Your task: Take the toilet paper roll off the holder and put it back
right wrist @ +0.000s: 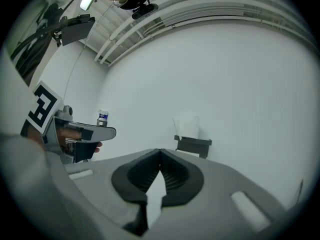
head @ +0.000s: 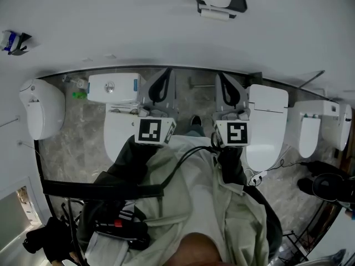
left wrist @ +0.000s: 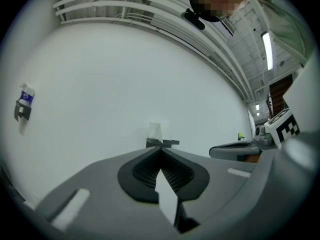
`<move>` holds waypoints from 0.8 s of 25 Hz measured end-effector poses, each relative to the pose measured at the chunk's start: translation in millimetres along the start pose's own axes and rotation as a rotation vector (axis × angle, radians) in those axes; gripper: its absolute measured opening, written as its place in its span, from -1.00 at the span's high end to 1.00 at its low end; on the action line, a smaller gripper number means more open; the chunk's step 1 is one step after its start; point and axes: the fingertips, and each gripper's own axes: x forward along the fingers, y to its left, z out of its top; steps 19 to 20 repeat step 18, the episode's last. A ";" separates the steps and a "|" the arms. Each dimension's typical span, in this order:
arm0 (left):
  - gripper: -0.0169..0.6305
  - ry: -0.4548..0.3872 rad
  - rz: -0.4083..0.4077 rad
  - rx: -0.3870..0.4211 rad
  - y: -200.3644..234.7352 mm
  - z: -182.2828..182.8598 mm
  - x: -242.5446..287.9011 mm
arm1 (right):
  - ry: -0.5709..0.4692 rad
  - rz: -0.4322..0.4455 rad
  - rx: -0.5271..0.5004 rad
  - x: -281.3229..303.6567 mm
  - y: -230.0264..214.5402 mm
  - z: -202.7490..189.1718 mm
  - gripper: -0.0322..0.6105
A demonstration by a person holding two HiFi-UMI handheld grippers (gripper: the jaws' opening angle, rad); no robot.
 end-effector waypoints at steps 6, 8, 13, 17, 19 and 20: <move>0.93 0.026 0.002 0.003 -4.8 -9.3 -1.7 | -0.013 0.003 -0.006 -4.0 -0.7 -1.6 0.90; 0.93 0.035 0.005 0.011 -5.5 -11.2 -1.7 | -0.010 0.004 -0.002 -4.5 -0.6 -2.3 0.90; 0.93 0.037 0.013 0.020 -7.3 -11.1 -1.3 | -0.003 0.017 -0.004 -6.0 0.8 -1.9 0.90; 0.93 0.039 0.016 0.020 -7.6 -15.0 -1.1 | -0.005 0.021 -0.001 -5.1 1.7 -2.3 0.90; 0.93 0.040 0.015 0.020 -8.0 -16.3 -0.9 | -0.006 0.021 0.001 -5.0 1.5 -2.6 0.90; 0.93 0.040 0.015 0.020 -8.0 -16.3 -0.9 | -0.006 0.021 0.001 -5.0 1.5 -2.6 0.90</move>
